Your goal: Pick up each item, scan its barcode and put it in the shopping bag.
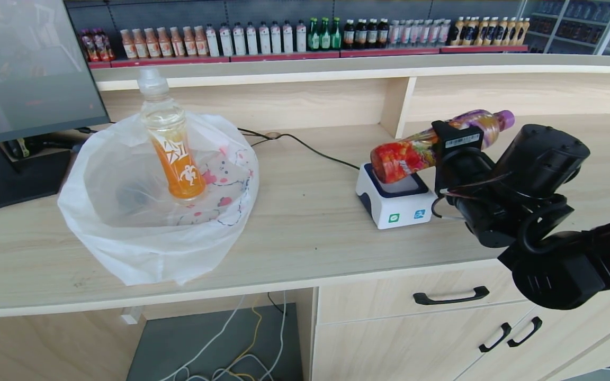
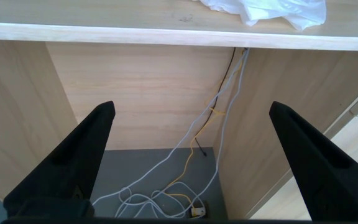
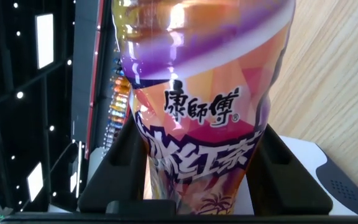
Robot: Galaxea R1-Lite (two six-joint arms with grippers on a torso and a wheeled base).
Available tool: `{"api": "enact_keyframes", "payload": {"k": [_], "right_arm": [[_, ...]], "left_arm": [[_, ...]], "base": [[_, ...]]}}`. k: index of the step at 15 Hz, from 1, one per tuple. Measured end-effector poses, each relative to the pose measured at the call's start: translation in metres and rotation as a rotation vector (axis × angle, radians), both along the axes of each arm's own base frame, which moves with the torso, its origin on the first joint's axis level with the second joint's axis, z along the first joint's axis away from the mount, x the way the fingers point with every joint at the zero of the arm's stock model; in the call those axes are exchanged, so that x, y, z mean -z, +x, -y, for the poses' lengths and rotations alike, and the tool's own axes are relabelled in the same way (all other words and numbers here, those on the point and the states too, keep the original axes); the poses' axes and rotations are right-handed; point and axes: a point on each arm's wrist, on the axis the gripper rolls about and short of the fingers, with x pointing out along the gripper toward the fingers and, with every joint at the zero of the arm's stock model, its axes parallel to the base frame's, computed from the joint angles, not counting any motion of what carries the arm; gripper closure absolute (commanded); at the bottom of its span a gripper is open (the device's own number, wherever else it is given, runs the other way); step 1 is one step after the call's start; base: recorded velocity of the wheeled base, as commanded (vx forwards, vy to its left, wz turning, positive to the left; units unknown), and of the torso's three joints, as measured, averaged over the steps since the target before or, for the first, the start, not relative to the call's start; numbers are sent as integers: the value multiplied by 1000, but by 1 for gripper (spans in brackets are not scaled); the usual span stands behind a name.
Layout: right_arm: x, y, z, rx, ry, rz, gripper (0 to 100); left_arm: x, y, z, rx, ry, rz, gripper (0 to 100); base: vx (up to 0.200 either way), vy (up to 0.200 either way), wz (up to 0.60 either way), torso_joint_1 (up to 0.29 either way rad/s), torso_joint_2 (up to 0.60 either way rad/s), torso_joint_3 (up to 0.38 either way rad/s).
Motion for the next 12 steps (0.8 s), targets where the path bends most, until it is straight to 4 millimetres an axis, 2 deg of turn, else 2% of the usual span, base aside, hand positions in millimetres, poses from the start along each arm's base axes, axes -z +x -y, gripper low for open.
{"api": "enact_keyframes", "payload": {"k": [9,12], "right_arm": [[-7,-7,1,2,-36,15,100],[-20,-12,2,11,-95,52,100]], "left_arm": [[0,0,0,0,0,0,0],[0,0,0,0,0,0,0]], "base": [[0,0,0,0,0,0],[0,0,0,0,0,0]]}}
